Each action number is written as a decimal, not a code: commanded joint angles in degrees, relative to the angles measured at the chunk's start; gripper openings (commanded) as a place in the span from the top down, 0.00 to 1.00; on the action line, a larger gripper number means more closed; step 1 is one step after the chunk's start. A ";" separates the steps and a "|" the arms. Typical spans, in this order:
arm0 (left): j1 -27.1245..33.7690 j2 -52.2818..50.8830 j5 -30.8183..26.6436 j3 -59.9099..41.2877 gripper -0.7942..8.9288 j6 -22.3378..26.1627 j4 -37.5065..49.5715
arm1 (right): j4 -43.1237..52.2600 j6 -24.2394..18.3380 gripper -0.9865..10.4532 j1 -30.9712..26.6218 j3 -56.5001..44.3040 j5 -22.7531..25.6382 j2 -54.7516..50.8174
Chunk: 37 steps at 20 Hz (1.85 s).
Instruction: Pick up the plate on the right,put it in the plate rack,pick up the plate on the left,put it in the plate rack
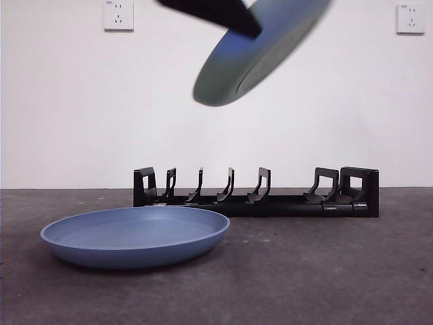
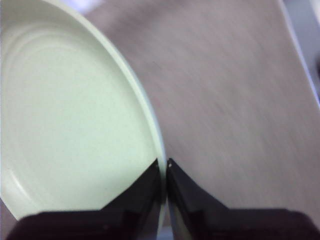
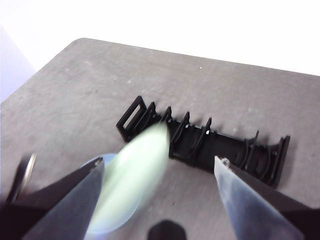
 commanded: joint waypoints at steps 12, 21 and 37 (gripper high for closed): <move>17.81 7.82 9.51 0.00 0.93 -36.87 27.30 | -15.28 -2.69 0.58 0.02 -0.52 -0.70 -1.42; 25.83 18.29 16.61 0.00 0.93 -42.32 35.15 | -15.30 -2.56 0.58 0.07 -1.33 -3.93 -1.42; 27.52 28.35 13.42 3.26 0.93 -40.33 32.41 | -14.75 -3.17 0.58 0.07 -7.58 -3.91 -1.38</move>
